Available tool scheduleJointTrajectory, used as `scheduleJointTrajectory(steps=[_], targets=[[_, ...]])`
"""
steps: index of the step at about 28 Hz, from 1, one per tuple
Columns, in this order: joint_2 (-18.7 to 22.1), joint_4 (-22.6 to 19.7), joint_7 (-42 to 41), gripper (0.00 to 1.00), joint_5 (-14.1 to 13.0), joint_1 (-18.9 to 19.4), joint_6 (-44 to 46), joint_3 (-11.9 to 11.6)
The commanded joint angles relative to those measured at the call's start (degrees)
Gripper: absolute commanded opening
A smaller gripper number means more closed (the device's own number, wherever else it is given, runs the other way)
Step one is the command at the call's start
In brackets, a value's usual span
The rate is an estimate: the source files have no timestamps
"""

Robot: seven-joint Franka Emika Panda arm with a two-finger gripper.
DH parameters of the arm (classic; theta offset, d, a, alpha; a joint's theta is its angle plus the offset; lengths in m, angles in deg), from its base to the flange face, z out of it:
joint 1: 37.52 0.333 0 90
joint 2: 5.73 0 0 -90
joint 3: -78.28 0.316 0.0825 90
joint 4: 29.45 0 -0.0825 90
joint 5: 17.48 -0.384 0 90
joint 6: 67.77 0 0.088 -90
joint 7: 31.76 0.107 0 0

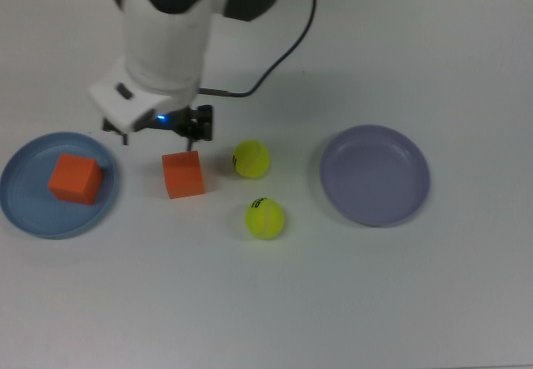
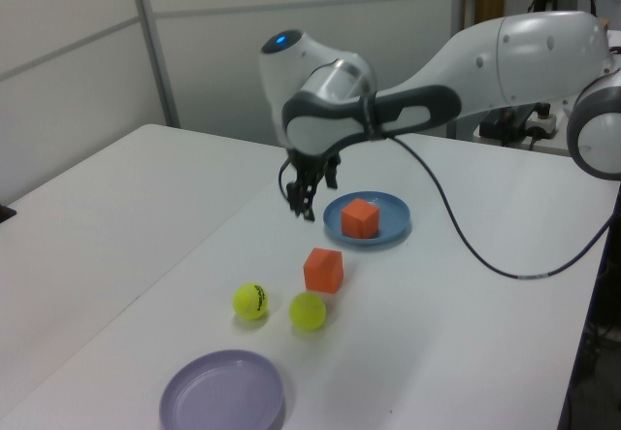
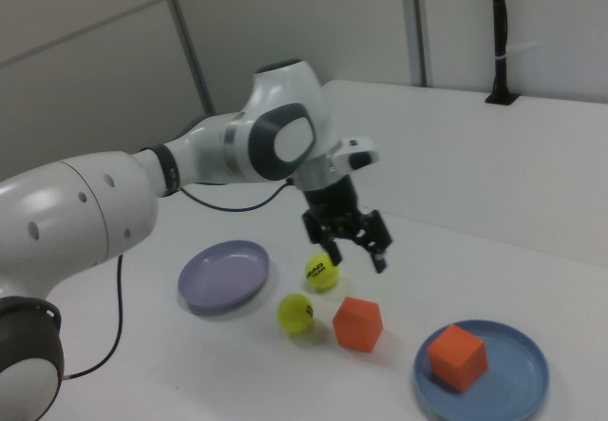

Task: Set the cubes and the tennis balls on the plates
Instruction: 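Lower the gripper and grasp the second orange cube, then carry the second cube onto the blue plate beside the first, release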

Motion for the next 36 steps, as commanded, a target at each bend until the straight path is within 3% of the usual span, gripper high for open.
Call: scheduleJointTrajectory(steps=[1,16,17,18,19,20,21,25,28,31,36], targets=[[-0.79,-3.58,0.43,1.0,0.11,2.43,0.77,-0.44],[-8.96,-3.84,3.24,1.0,8.72,3.05,-3.71,-0.45],[-9.23,-3.84,3.51,0.97,9.16,3.05,-3.89,-0.45],[-9.4,-3.84,3.77,0.82,9.59,3.05,-3.89,-0.45],[-9.67,-3.75,3.86,0.29,9.69,3.05,-4.06,-0.45],[-9.67,-3.75,4.03,0.07,9.43,3.05,-4.07,-0.45],[-9.67,-3.67,4.04,0.0,9.25,3.05,-4.07,-0.45],[-8.97,-3.23,4.12,0.0,8.9,2.96,-4.24,-0.36],[-8.18,-0.43,3.95,0.0,7.06,2.09,-4.24,-0.79],[-6.33,2.22,3.33,0.0,3.37,-0.98,-4.33,-1.24],[-5.01,4.42,2.01,0.0,2.13,-5.73,-4.77,-1.24]])
